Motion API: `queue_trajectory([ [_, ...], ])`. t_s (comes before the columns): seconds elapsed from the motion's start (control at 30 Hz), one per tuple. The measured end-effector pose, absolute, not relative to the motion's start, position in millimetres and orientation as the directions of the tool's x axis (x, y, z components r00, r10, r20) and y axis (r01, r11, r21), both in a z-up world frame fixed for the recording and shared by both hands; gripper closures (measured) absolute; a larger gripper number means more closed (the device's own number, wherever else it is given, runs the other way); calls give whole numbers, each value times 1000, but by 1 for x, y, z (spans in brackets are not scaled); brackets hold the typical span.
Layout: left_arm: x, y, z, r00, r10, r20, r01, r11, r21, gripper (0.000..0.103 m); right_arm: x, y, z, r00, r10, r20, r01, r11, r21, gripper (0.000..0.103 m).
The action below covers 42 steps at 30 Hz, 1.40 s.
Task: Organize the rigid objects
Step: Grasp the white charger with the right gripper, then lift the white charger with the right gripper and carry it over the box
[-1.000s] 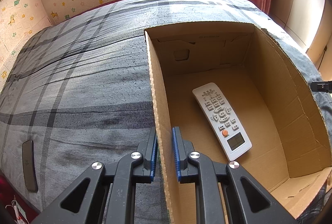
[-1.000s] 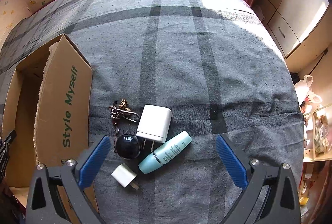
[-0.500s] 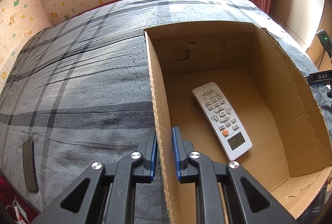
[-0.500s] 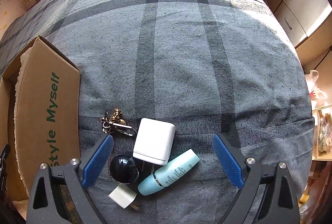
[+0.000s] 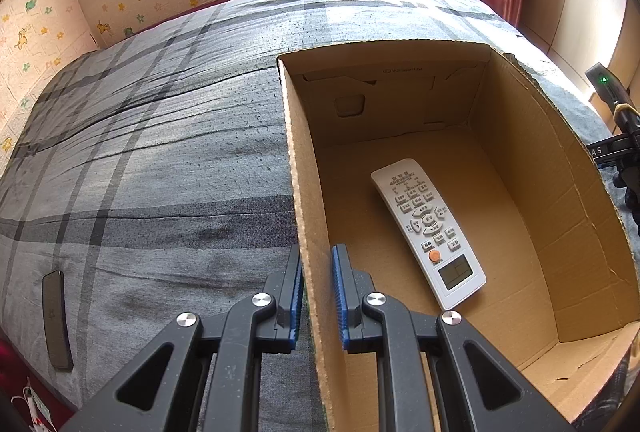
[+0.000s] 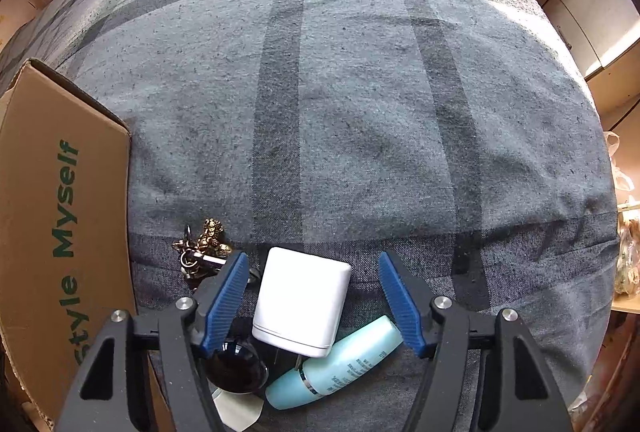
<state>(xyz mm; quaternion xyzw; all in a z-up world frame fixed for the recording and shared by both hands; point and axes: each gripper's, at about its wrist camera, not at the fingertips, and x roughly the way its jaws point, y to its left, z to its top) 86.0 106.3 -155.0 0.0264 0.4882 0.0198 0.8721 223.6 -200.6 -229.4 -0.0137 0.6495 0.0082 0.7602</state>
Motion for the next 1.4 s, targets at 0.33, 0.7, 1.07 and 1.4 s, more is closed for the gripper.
queue_trajectory([
  [0.33, 86, 105, -155, 523, 64, -850, -8, 997, 70, 88, 235, -205, -234, 155, 11, -988, -9, 1000, 10, 55],
  [0.7, 86, 102, -155, 523, 71, -849, -7, 997, 79, 88, 216, -212, -200, 220, 18, -975, -27, 1000, 12, 56],
  [1.07, 87, 102, -155, 523, 73, -849, -7, 997, 81, 88, 206, -202, -170, 272, 14, -962, -55, 999, -1, 58],
  [1.4, 87, 103, -154, 522, 71, -850, -8, 997, 78, 88, 199, -190, -142, 312, 38, -949, -100, 995, 7, 58],
])
